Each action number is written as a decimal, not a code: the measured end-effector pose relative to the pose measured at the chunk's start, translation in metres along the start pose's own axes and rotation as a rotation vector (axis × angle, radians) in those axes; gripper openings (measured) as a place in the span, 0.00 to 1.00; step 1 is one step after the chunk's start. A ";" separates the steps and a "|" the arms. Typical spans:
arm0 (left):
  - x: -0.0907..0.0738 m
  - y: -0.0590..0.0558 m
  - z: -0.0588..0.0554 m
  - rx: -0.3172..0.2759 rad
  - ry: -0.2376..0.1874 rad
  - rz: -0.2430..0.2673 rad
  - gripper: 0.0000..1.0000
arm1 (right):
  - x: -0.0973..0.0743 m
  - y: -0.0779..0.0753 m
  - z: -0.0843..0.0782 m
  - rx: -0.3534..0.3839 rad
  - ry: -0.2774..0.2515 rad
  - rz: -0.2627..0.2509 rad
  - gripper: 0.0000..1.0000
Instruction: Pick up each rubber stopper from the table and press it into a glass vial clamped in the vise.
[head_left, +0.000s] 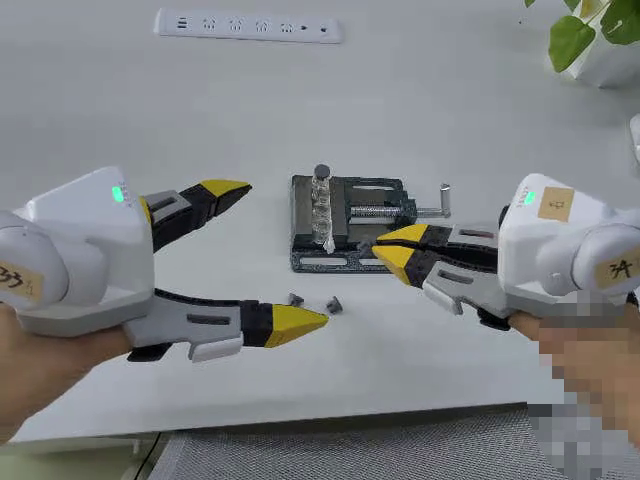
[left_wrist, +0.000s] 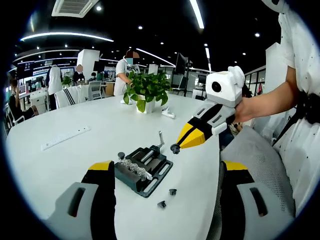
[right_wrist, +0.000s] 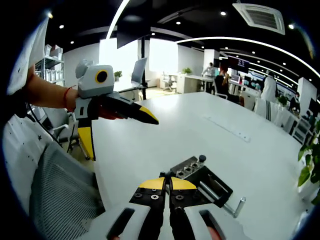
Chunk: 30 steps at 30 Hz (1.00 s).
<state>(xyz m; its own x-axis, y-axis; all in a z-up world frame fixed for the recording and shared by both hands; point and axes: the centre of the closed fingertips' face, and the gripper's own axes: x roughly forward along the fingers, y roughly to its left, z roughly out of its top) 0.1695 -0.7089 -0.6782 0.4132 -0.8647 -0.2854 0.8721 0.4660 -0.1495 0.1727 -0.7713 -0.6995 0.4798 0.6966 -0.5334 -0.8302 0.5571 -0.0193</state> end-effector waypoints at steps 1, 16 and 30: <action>0.000 -0.001 0.001 0.000 -0.001 0.000 0.83 | -0.001 0.001 0.004 0.001 -0.015 -0.001 0.00; 0.004 -0.008 0.019 -0.075 -0.017 0.030 0.50 | -0.016 0.016 0.035 0.019 -0.119 -0.026 0.00; 0.011 -0.016 0.045 -0.182 -0.094 0.001 0.27 | -0.026 0.015 0.059 0.063 -0.220 -0.064 0.00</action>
<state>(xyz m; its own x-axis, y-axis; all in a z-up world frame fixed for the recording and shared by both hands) 0.1717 -0.7346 -0.6358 0.4444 -0.8738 -0.1971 0.8131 0.4859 -0.3207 0.1646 -0.7546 -0.6355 0.5867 0.7371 -0.3353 -0.7803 0.6253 0.0092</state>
